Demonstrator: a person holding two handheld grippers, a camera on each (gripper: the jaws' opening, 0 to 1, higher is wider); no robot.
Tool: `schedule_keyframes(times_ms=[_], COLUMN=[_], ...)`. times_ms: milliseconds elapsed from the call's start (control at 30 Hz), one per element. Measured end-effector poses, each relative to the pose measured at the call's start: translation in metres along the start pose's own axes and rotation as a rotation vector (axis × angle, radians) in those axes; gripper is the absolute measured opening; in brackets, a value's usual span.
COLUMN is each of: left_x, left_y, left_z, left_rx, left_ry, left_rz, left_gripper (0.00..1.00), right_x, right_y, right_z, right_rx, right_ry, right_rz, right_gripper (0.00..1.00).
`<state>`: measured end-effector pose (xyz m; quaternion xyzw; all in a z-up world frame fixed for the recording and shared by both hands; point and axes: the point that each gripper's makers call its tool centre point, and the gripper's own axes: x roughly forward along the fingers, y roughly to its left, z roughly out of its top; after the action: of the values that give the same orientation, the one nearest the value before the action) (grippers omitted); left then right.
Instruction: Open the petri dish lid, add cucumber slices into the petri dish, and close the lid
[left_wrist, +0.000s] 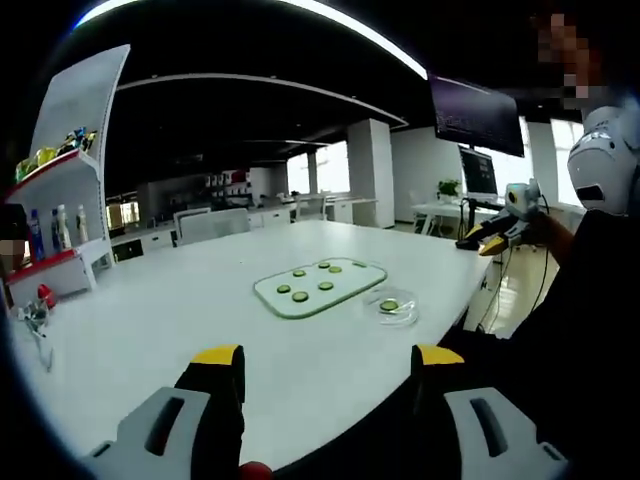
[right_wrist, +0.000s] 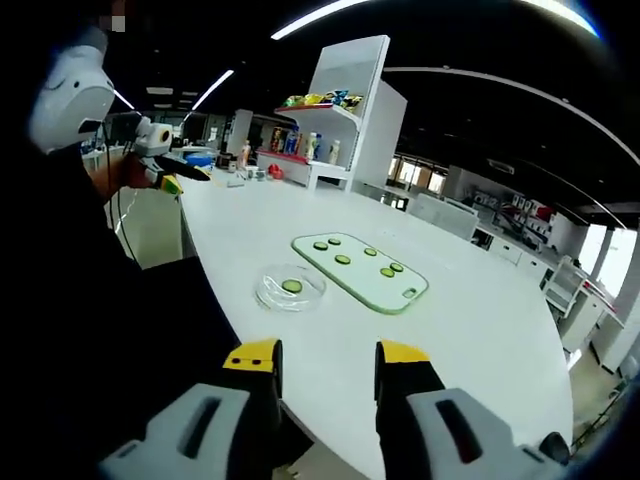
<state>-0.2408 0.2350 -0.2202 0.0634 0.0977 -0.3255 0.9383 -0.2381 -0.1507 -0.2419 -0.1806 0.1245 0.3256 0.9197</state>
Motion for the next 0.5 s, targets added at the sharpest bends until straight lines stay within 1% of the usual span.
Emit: schedule_keyframes(times_ms=[200,333,500], left_x=[0.002,0.008,0.012], left_y=[-0.005,-0.008,-0.012], left_z=[0.002,-0.001,0.001], left_rx=[0.005,0.003,0.011], left_ry=[-0.003,0.003,0.007], left_rz=[-0.01,-0.022,-0.042], left_gripper=[0.67,0.67,0.67], right_x=[-0.001,0.0,-0.004], right_y=[0.001,0.0,0.0], right_z=[-0.002,-0.007,0.0], right_rx=[0.004,0.003,0.0], right_ry=[-0.005,0.017,0.0], right_rz=[0.003,-0.006,-0.008], right_gripper=[0.36,0.36,0.36])
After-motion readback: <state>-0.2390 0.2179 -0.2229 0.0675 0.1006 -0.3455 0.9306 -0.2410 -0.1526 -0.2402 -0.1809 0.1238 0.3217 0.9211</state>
